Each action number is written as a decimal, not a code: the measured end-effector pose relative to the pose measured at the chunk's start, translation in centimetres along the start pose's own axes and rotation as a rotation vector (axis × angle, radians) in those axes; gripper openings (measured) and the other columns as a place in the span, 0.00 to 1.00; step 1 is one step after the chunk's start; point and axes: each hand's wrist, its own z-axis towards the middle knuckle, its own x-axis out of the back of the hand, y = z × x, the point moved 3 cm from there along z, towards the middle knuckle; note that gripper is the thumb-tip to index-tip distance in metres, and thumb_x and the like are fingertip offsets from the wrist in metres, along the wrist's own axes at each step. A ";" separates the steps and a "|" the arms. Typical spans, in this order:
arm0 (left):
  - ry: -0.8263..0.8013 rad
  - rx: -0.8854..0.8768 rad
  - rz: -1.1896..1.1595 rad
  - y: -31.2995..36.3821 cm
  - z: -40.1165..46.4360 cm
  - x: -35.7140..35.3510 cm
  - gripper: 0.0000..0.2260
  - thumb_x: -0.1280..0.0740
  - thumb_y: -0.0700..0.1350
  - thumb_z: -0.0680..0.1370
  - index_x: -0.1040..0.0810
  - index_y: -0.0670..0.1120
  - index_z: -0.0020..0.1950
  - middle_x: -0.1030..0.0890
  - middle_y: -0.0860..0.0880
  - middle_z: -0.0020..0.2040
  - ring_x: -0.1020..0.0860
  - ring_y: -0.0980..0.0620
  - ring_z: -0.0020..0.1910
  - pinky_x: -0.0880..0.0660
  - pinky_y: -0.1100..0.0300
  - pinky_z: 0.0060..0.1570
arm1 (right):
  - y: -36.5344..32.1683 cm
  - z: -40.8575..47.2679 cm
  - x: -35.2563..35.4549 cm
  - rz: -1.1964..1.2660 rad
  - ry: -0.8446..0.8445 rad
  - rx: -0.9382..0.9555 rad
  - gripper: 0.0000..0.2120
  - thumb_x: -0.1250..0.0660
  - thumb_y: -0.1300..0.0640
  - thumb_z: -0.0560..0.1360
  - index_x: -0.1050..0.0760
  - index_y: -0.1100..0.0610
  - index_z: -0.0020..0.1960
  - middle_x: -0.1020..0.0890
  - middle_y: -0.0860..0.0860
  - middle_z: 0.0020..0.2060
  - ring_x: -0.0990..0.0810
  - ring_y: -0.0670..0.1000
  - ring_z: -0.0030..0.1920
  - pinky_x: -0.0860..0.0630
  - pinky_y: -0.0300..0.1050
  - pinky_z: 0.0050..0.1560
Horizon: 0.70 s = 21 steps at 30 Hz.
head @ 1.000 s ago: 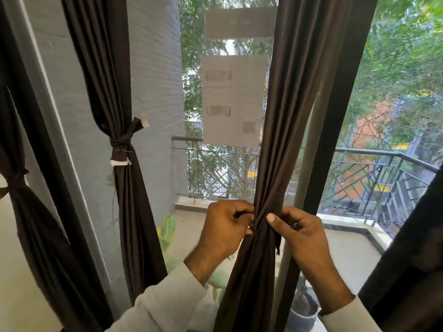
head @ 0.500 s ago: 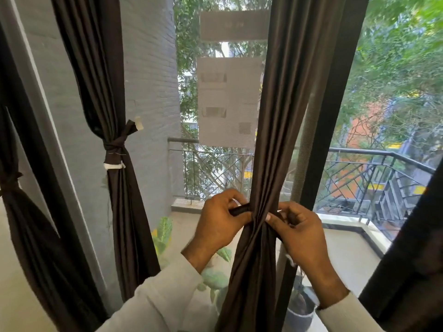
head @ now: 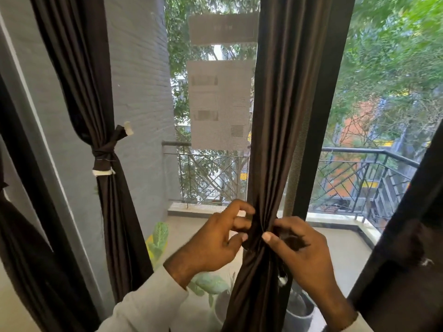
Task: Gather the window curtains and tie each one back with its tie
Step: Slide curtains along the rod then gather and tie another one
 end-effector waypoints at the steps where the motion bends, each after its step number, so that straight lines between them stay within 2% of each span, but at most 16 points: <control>1: -0.002 -0.001 0.005 0.0 0.0 0.0 0.17 0.31 0.34 0.82 0.26 0.51 0.67 0.12 0.49 0.51 0.14 0.53 0.52 0.22 0.63 0.39 | 0.1 0.0 0.1 -0.028 0.027 -0.011 0.08 0.20 0.56 0.73 0.13 0.46 0.51 0.13 0.46 0.45 0.13 0.51 0.47 0.16 0.41 0.46; 2: 0.017 -0.010 0.022 0.0 0.1 0.0 0.16 0.29 0.36 0.82 0.23 0.51 0.66 0.12 0.50 0.51 0.14 0.54 0.54 0.17 0.57 0.46 | 0.3 0.1 0.0 -0.041 0.057 -0.022 0.08 0.19 0.56 0.73 0.13 0.46 0.49 0.12 0.46 0.44 0.12 0.51 0.46 0.16 0.42 0.45; 3: 0.048 -0.026 0.039 -0.1 0.1 -0.1 0.14 0.27 0.37 0.81 0.20 0.49 0.65 0.12 0.52 0.51 0.14 0.56 0.55 0.16 0.52 0.54 | 0.6 0.2 0.0 -0.030 0.083 -0.037 0.08 0.18 0.57 0.72 0.13 0.47 0.48 0.12 0.46 0.43 0.12 0.51 0.44 0.16 0.43 0.45; 4: 0.081 -0.051 0.054 -0.2 0.3 -0.2 0.13 0.25 0.37 0.80 0.16 0.48 0.63 0.11 0.53 0.51 0.13 0.58 0.55 0.16 0.50 0.58 | 0.7 0.3 -0.1 -0.003 0.103 -0.049 0.07 0.18 0.58 0.72 0.13 0.48 0.47 0.12 0.47 0.42 0.12 0.51 0.43 0.16 0.44 0.45; 6: 0.154 -0.156 0.097 0.0 0.5 -0.1 0.09 0.22 0.40 0.79 0.12 0.47 0.58 0.11 0.55 0.51 0.13 0.57 0.52 0.16 0.50 0.54 | 1.0 0.5 -0.2 0.048 0.125 -0.075 0.06 0.18 0.59 0.72 0.12 0.50 0.45 0.12 0.49 0.40 0.12 0.51 0.42 0.15 0.46 0.45; 8: 0.198 -0.304 0.203 0.9 0.7 0.2 0.05 0.21 0.43 0.79 0.10 0.49 0.54 0.14 0.54 0.53 0.17 0.54 0.53 0.20 0.55 0.53 | 1.0 0.7 -0.4 0.073 0.134 -0.086 0.06 0.18 0.60 0.72 0.12 0.51 0.44 0.12 0.49 0.39 0.12 0.51 0.40 0.16 0.45 0.45; 10: 0.197 -0.446 0.337 2.1 0.8 0.3 0.03 0.21 0.46 0.79 0.10 0.50 0.52 0.19 0.50 0.59 0.24 0.53 0.56 0.29 0.62 0.56 | 0.9 0.6 -0.7 0.075 0.150 -0.085 0.04 0.18 0.60 0.71 0.12 0.53 0.43 0.13 0.49 0.37 0.13 0.50 0.38 0.16 0.44 0.43; 12: 0.159 -0.533 0.355 3.1 1.1 0.2 0.03 0.22 0.44 0.80 0.11 0.47 0.53 0.18 0.49 0.64 0.24 0.54 0.58 0.30 0.63 0.59 | 0.9 0.3 -1.0 0.078 0.152 -0.073 0.03 0.19 0.57 0.71 0.12 0.53 0.44 0.13 0.49 0.37 0.13 0.51 0.39 0.16 0.43 0.42; 15: 0.100 -0.518 0.181 4.0 1.7 0.3 0.03 0.25 0.37 0.81 0.12 0.40 0.54 0.14 0.47 0.62 0.16 0.53 0.60 0.20 0.54 0.60 | 0.4 -0.6 -1.5 0.027 0.164 0.005 0.03 0.20 0.58 0.72 0.14 0.52 0.43 0.15 0.45 0.36 0.16 0.48 0.38 0.20 0.37 0.39; 18: 0.038 -0.445 0.063 4.2 2.1 0.3 0.04 0.26 0.37 0.82 0.13 0.38 0.55 0.12 0.46 0.54 0.13 0.49 0.54 0.16 0.46 0.54 | 0.2 -1.7 -1.8 -0.011 0.154 0.035 0.04 0.22 0.55 0.72 0.16 0.49 0.44 0.16 0.43 0.36 0.17 0.48 0.38 0.20 0.39 0.37; 20: -0.042 -0.455 0.047 4.7 2.0 -0.2 0.04 0.25 0.38 0.82 0.13 0.38 0.54 0.12 0.47 0.53 0.13 0.49 0.52 0.16 0.46 0.51 | 0.2 -2.2 -1.9 -0.008 0.123 0.079 0.10 0.20 0.61 0.73 0.16 0.47 0.45 0.16 0.45 0.38 0.17 0.51 0.38 0.20 0.44 0.37; 21: -0.086 -0.451 0.024 4.9 2.0 -0.3 0.04 0.25 0.37 0.82 0.14 0.37 0.54 0.12 0.47 0.55 0.13 0.50 0.53 0.16 0.47 0.53 | 0.1 -2.3 -1.8 -0.003 0.122 0.101 0.13 0.20 0.65 0.73 0.15 0.47 0.46 0.16 0.46 0.39 0.17 0.51 0.38 0.20 0.45 0.37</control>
